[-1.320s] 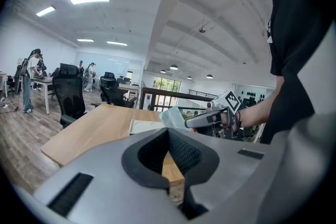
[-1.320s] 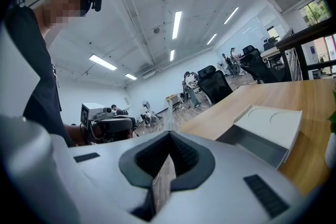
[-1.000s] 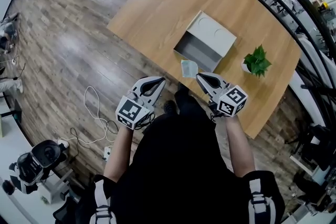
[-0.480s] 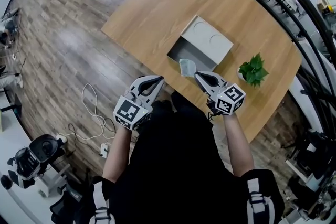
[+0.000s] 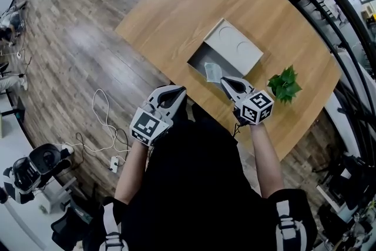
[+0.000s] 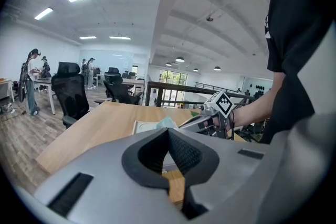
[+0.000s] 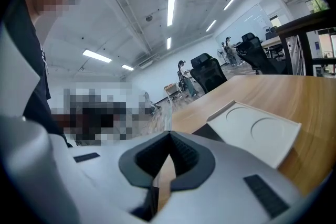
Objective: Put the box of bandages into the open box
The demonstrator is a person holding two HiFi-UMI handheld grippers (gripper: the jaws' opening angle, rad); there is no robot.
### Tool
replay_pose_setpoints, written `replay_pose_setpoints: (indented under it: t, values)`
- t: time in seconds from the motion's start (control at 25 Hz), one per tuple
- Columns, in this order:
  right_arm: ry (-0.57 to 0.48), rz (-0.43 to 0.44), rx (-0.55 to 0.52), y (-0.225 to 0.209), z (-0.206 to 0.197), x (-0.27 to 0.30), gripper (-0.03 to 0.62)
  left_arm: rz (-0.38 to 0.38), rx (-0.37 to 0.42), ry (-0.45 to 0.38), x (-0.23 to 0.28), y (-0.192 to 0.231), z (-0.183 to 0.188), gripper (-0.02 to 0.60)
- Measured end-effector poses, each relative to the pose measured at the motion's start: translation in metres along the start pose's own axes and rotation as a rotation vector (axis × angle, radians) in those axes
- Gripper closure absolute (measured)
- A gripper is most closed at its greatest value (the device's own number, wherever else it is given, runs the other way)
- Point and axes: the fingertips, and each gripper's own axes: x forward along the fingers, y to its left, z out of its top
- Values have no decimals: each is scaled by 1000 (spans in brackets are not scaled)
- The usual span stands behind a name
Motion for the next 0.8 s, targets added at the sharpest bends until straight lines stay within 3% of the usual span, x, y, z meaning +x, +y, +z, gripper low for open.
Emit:
replay_pose_setpoints:
  t: [0.52, 0.8]
  values:
    - [101, -68, -1, -35, -32, 32, 569, -61, 17, -15, 22, 16, 7, 560]
    - [175, -96, 1, -48, -46, 52, 569, -101, 18, 18, 29, 17, -2, 560]
